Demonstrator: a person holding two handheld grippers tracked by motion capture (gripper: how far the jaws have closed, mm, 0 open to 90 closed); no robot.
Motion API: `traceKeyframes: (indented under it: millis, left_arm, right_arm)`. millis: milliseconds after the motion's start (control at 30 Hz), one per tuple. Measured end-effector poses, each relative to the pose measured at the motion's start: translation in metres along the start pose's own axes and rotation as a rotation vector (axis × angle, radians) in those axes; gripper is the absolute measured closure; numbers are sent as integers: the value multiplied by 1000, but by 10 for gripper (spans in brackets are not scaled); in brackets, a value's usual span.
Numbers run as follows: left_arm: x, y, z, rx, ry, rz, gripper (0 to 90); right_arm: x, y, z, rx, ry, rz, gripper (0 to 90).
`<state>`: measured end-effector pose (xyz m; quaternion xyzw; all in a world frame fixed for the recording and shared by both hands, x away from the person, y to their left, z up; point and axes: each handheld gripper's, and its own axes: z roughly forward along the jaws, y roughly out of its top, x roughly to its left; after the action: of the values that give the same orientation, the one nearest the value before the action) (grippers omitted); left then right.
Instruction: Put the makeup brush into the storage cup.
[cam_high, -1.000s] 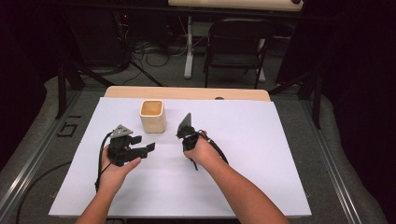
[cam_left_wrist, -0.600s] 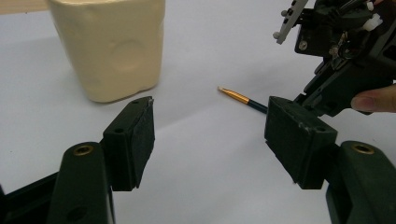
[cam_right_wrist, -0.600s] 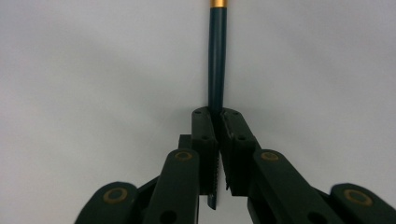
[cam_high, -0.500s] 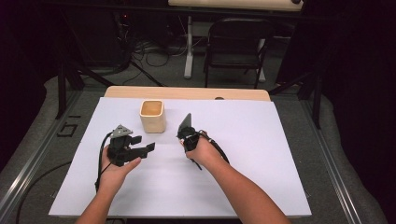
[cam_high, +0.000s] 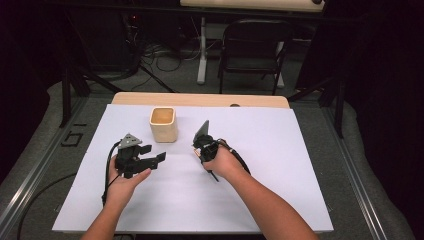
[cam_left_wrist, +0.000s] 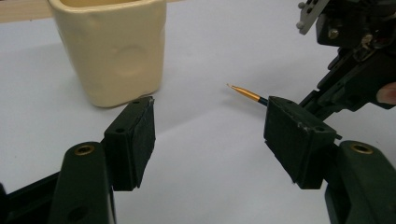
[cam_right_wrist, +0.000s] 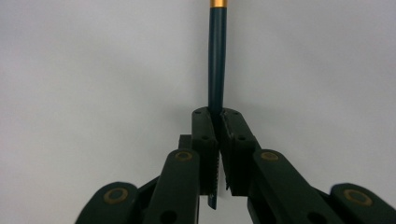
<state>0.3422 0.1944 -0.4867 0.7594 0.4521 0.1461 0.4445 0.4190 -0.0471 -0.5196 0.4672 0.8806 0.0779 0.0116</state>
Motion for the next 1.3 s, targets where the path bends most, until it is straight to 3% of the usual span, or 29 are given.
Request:
traceKeyframes:
  millis: [100, 133, 167, 200, 233, 367, 400, 567, 667, 700, 733, 767, 800, 867, 900, 933, 967, 1000, 1033, 1100, 1167, 1233, 1300]
  left_arm:
    - [0, 0, 0, -8, 0, 4, 341]
    - [0, 0, 0, -12, -2, 5, 341]
    - [-1, 0, 1, -17, -3, 6, 341]
    - [-1, 0, 1, -16, -5, 5, 341]
    - [-1, 0, 0, -15, -7, 4, 341]
    - [-1, 0, 0, -16, -20, -5, 341]
    - [-2, 0, 0, -17, -23, -7, 343]
    - [-3, 0, 0, -20, -31, -7, 343]
    - [-4, 0, 0, -24, -33, -3, 343]
    - [-4, 1, 0, -25, -34, -2, 343]
    - [-4, 1, 0, -25, -34, -1, 343]
    - [-5, 1, 0, -29, -34, -2, 343]
    - [-5, 1, 0, -28, -34, -1, 343]
    - [-6, 1, 0, -32, -37, -1, 343]
    - [-7, 1, 0, -32, -38, -3, 343]
    - [-7, 1, 0, -33, -36, -2, 343]
    - [-7, 1, -1, -30, -37, 2, 343]
    - [-8, 1, -1, -31, -41, 3, 343]
    - [-8, 1, -1, -32, -43, 4, 343]
    - [-9, 1, -1, -38, -43, 5, 343]
    - [-9, 1, -1, -41, -48, 4, 347]
    - [-10, 1, -1, -39, -54, 3, 351]
    - [-11, 1, 0, -35, -61, 5, 355]
  right_arm:
    - [-2, -2, -9, 36, 4, -32, 848]
    - [-1, -4, -10, 13, 15, -24, 848]
    - [-3, -4, -14, 35, 14, -51, 848]
    - [-2, -8, -10, -43, 24, -41, 848]
    - [-3, -7, -16, 10, 22, -53, 848]
    - [-5, -12, -24, -10, 21, -75, 848]
    - [-5, -13, -22, -48, 38, -64, 848]
    - [-8, -19, -32, -63, 52, -82, 848]
    - [-7, -25, -31, -154, 85, -62, 848]
    - [-9, -25, -38, -97, 75, -101, 849]
    - [-9, -27, -39, -119, 83, -104, 848]
    - [-8, -30, -35, -195, 98, -86, 848]
    - [-8, -31, -37, -211, 102, -95, 848]
    - [-9, -34, -42, -197, 103, -110, 848]
    - [-8, -36, -42, -235, 114, -104, 848]
    - [-9, -37, -44, -238, 114, -114, 848]
    - [-10, -38, -47, -219, 108, -126, 848]
    - [-9, -41, -46, -264, 120, -118, 848]
    - [-10, -42, -49, -256, 114, -128, 848]
    - [-9, -46, -49, -306, 121, -127, 848]
    - [-10, -47, -51, -300, 117, -140, 848]
    - [-10, -52, -51, -355, 122, -147, 848]
    - [-10, -54, -52, -369, 123, -158, 848]
